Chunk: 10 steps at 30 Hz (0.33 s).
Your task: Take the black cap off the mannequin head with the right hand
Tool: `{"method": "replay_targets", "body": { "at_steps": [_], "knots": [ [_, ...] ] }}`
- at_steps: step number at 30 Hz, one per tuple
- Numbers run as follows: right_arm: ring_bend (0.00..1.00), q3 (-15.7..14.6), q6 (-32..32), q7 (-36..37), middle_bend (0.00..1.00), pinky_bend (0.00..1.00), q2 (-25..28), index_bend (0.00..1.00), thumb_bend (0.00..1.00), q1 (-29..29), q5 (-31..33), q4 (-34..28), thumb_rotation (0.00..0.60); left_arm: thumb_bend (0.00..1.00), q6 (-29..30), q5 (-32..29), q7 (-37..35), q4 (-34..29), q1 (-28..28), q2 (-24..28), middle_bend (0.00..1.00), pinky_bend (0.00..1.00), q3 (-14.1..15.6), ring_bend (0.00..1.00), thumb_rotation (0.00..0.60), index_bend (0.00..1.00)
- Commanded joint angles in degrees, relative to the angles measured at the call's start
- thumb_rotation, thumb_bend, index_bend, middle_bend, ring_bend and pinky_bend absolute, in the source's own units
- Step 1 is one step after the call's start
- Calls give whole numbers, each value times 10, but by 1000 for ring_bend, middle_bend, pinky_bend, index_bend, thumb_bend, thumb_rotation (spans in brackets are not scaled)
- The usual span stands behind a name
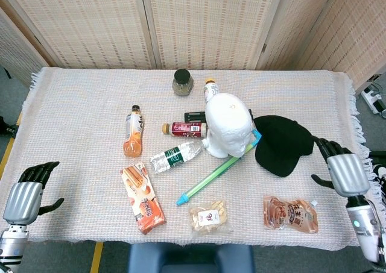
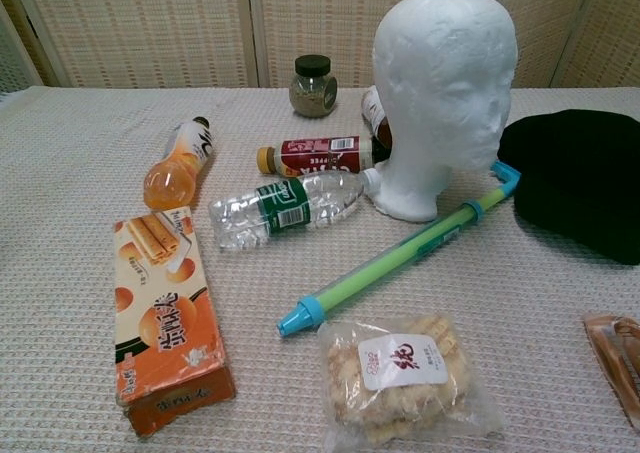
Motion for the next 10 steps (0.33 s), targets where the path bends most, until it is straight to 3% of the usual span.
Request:
{"method": "replay_targets", "body": {
  "at_steps": [1,5,10],
  "knots": [
    [278,-18,52,-22,275,515,10,191,106,-47,-8,-34,576,189,1,0,2,1,1,-1,215,212,0,195,600,176],
    [254,-32,94,-36,275,511,14,177,107,-89,-9,-61,580,189,2,-1,7,3,2,-4,215,212,0,195,600,177],
    [215,-41,101,-48,275,460,18,169,107,-113,-4,-78,580,189,1,-1,13,6,-2,-11,214,212,-3,194,600,178]
  ]
}}
